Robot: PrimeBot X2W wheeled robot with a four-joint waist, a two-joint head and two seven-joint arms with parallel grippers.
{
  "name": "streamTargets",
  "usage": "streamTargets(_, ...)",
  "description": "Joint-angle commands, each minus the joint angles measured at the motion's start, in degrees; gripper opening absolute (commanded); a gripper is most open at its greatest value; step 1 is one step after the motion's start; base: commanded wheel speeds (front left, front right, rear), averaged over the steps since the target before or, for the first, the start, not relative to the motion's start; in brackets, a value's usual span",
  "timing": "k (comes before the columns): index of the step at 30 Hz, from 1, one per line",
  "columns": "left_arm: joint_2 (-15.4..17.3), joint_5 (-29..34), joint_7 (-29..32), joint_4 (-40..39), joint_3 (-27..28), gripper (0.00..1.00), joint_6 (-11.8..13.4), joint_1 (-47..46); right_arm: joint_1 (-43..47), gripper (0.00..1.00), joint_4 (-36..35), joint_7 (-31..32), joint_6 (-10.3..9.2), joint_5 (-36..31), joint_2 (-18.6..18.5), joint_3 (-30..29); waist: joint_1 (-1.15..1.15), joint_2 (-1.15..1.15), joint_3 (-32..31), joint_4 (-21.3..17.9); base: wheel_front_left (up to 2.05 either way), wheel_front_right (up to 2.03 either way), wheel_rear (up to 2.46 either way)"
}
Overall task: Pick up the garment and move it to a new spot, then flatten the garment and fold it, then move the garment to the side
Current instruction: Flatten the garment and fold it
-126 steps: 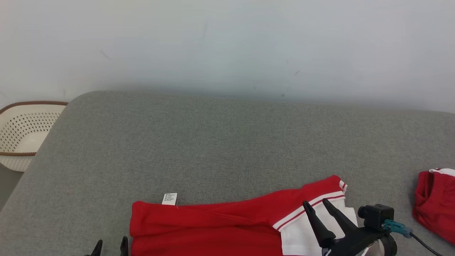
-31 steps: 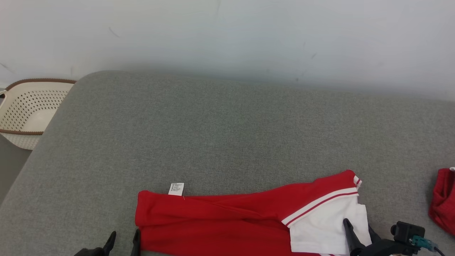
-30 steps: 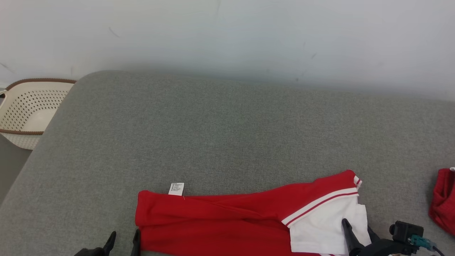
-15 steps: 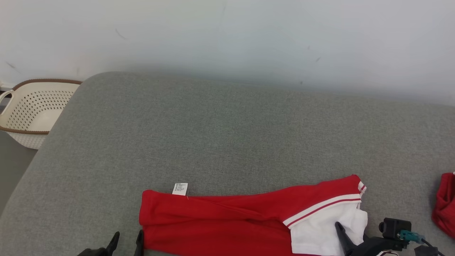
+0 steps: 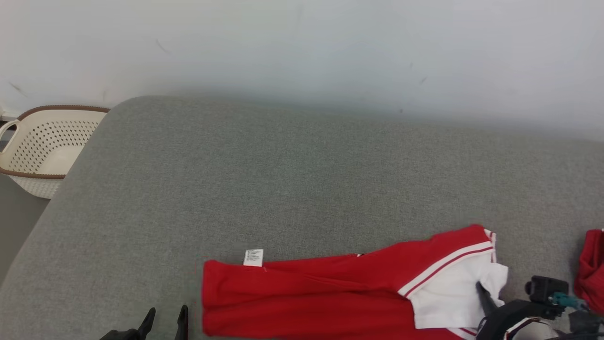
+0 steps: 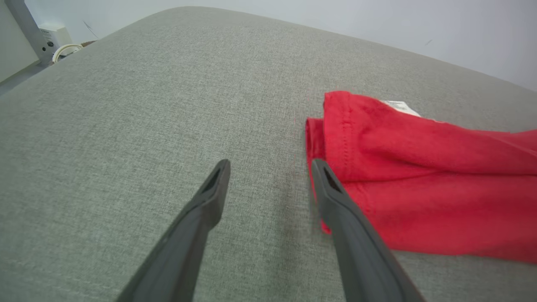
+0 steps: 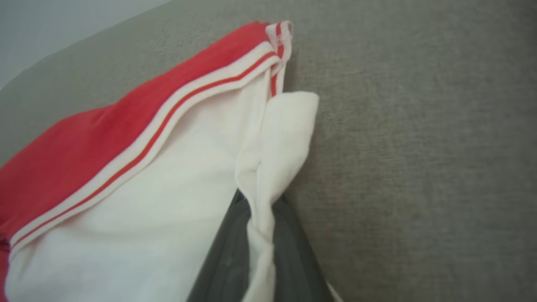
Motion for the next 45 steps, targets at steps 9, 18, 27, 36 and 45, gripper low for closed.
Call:
streamTargets(9, 0.0, -1.3, -0.1, -0.3, -0.9, 1.00, 0.5, 0.8, 2.4, 0.00, -0.8, 0.1, -0.57, -7.6, -4.0, -9.5, 0.00, -0.01, -0.5, -2.4, 0.00, 0.00, 0.00)
streamTargets(18, 0.0, -2.5, -0.1, 0.0, -2.2, 1.00, 0.9, 1.6, 3.6, 0.00, -16.6, 0.1, -0.51, -14.2, -5.0, -3.8, 0.00, -0.01, -1.2, -4.3, 0.00, 0.00, 0.00)
streamTargets(27, 0.0, -3.9, -0.1, 0.1, -3.9, 1.00, 1.3, 1.5, 1.1, 0.00, -29.9, 3.4, -0.51, -12.7, -6.4, 6.1, 0.00, -0.01, -1.8, -4.1, 0.00, 0.00, 0.00)
streamTargets(36, 0.0, -5.0, 0.0, 0.2, -6.0, 1.00, 1.5, 1.2, -2.7, 0.00, -34.0, 7.9, -0.51, -11.9, -2.8, 14.7, 0.00, -0.01, -1.8, -0.6, 0.00, 0.00, 0.00)
streamTargets(45, 0.0, -6.3, 0.0, 0.3, -8.3, 1.00, 1.5, 0.8, -7.7, 0.00, -31.5, 10.0, -0.51, -11.2, 2.0, 24.0, 0.00, -0.01, -1.5, 4.4, 0.00, 0.00, 0.00)
